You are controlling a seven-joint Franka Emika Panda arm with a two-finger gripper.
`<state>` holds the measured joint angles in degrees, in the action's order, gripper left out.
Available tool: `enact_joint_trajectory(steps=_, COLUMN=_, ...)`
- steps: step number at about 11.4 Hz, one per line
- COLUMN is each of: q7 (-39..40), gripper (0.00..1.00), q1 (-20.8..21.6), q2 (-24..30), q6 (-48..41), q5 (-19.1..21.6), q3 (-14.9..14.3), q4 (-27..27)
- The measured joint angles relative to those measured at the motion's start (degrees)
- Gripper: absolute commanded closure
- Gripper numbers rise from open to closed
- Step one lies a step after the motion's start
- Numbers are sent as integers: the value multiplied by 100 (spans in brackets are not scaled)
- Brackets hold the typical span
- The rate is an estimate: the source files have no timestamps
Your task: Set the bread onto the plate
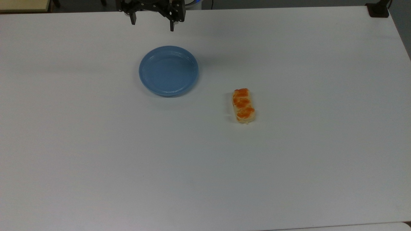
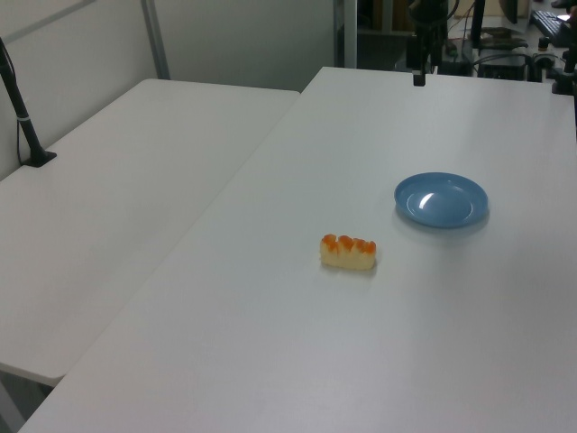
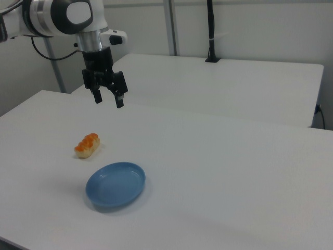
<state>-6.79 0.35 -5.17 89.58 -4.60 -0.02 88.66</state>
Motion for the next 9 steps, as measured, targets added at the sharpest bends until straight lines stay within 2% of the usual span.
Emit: enact_joint_trajectory(steps=9, q7=79, gripper=0, q1=-101, q2=206, q6=184, q5=0, q3=-9, q4=-2)
